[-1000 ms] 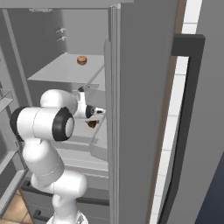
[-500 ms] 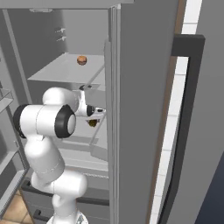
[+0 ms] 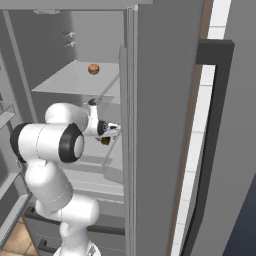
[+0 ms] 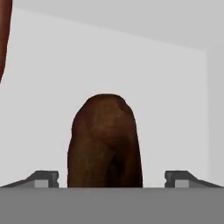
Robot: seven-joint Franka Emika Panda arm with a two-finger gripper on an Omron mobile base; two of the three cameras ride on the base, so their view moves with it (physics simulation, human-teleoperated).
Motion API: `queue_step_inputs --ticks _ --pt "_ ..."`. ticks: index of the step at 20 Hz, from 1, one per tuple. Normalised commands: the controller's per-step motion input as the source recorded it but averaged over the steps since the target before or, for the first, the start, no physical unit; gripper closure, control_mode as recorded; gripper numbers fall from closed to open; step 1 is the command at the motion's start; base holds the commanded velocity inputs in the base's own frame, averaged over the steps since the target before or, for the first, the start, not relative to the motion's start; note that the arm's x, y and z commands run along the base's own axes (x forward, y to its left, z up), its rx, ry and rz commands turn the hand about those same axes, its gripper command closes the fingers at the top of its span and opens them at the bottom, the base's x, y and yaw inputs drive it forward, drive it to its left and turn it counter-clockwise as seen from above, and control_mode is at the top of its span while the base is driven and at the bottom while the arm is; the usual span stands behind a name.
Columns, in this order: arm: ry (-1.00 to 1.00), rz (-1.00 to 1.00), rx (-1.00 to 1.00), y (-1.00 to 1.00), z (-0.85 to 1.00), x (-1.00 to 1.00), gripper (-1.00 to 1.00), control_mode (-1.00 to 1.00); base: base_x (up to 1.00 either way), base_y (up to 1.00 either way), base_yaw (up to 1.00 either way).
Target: Place the sweet potato in the correct fridge rack based on whether it is a fruit or vegetable. Finally, close the fridge door.
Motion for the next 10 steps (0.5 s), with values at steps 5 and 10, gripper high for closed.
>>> queue_step_inputs --ticks 5,10 --pt "-0.20 0.00 0.01 0.00 0.00 -0.66 -1.00 -1.00 0.00 0.00 0.00" --pt "-0.08 0.00 0.04 0.00 0.29 -0.86 -1.00 -1.00 0.00 0.00 0.00"
